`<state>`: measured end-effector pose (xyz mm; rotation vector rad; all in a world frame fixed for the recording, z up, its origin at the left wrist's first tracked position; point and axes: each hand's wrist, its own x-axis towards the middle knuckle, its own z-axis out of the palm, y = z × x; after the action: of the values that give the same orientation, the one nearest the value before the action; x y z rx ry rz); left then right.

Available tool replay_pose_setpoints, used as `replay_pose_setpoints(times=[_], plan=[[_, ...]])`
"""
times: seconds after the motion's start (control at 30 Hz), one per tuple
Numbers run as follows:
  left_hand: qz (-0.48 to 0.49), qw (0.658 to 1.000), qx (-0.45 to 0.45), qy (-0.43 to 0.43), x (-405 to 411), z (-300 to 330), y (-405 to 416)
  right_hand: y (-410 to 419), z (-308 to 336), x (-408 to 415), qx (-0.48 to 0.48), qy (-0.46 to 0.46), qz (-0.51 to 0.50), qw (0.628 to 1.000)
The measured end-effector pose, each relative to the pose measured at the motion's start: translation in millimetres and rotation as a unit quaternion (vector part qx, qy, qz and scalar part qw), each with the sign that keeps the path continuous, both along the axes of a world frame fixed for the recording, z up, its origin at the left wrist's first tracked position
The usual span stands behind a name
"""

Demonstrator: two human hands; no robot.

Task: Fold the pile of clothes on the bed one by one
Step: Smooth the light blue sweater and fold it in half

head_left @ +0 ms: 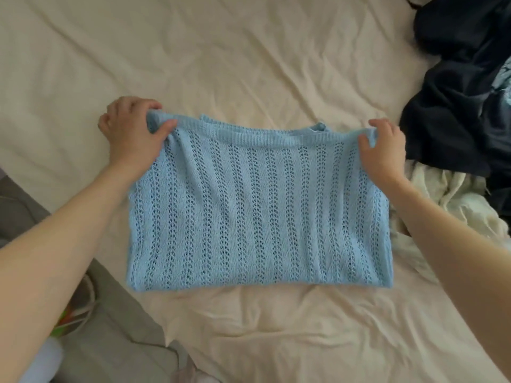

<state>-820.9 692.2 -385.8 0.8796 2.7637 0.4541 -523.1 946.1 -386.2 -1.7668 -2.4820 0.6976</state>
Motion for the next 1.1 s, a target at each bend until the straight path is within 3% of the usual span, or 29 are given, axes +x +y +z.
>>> replay_pose_setpoints(times=[0.17, 0.37, 0.43, 0.5, 0.57, 0.6, 0.63, 0.7, 0.83, 0.93, 1.0, 1.07, 1.1], plan=[[0.054, 0.996, 0.071, -0.001, 44.6, 7.5, -50.2, -76.5, 3.0, 21.6, 0.051, 0.02, 0.093, 0.994], [0.223, 0.963, 0.067, -0.133, 127.0, 8.3, -130.8, -156.6, 8.3, 81.8, 0.066, 0.016, 0.022, 0.997], [0.33, 0.917, 0.065, -0.214, 147.5, 5.6, -146.5, -162.5, 11.8, 112.8, 0.075, -0.012, -0.054, 0.996], [0.436, 0.829, 0.097, -0.336, 161.0, 5.3, -152.6, -160.5, 14.1, 137.2, -0.001, -0.019, -0.224, 0.974], [0.518, 0.707, 0.186, -0.445, 163.7, 6.2, -152.9, -158.7, 16.7, 146.2, -0.196, 0.053, -0.411, 0.889], [0.534, 0.67, 0.223, -0.465, 161.7, 6.9, -152.9, -156.8, 18.7, 148.0, -0.29, 0.107, -0.457, 0.834], [0.535, 0.663, 0.245, -0.463, 158.4, 7.8, -152.7, -151.9, 19.8, 150.2, -0.341, 0.154, -0.485, 0.791], [0.52, 0.699, 0.26, -0.416, 149.3, 11.8, -154.5, -139.2, 21.8, 156.6, -0.343, 0.231, -0.518, 0.749], [0.497, 0.762, 0.257, -0.326, 133.4, 18.9, -169.5, -135.5, 23.1, 166.0, -0.315, 0.254, -0.546, 0.734], [0.486, 0.763, 0.251, -0.344, 135.2, 22.9, -172.5, -149.5, 15.7, 160.9, -0.268, 0.208, -0.54, 0.77], [0.494, 0.701, 0.311, -0.411, 142.5, 25.4, -168.5, -161.3, 18.4, 152.5, -0.158, 0.116, -0.476, 0.857], [0.511, 0.621, 0.363, -0.471, 151.4, 25.9, -165.2, -178.4, 24.2, 142.7, -0.012, 0.043, -0.291, 0.956], [0.524, 0.589, 0.366, -0.495, 156.5, 24.8, -164.3, -191.4, 26.0, 136.9, 0.047, 0.045, -0.17, 0.983]])
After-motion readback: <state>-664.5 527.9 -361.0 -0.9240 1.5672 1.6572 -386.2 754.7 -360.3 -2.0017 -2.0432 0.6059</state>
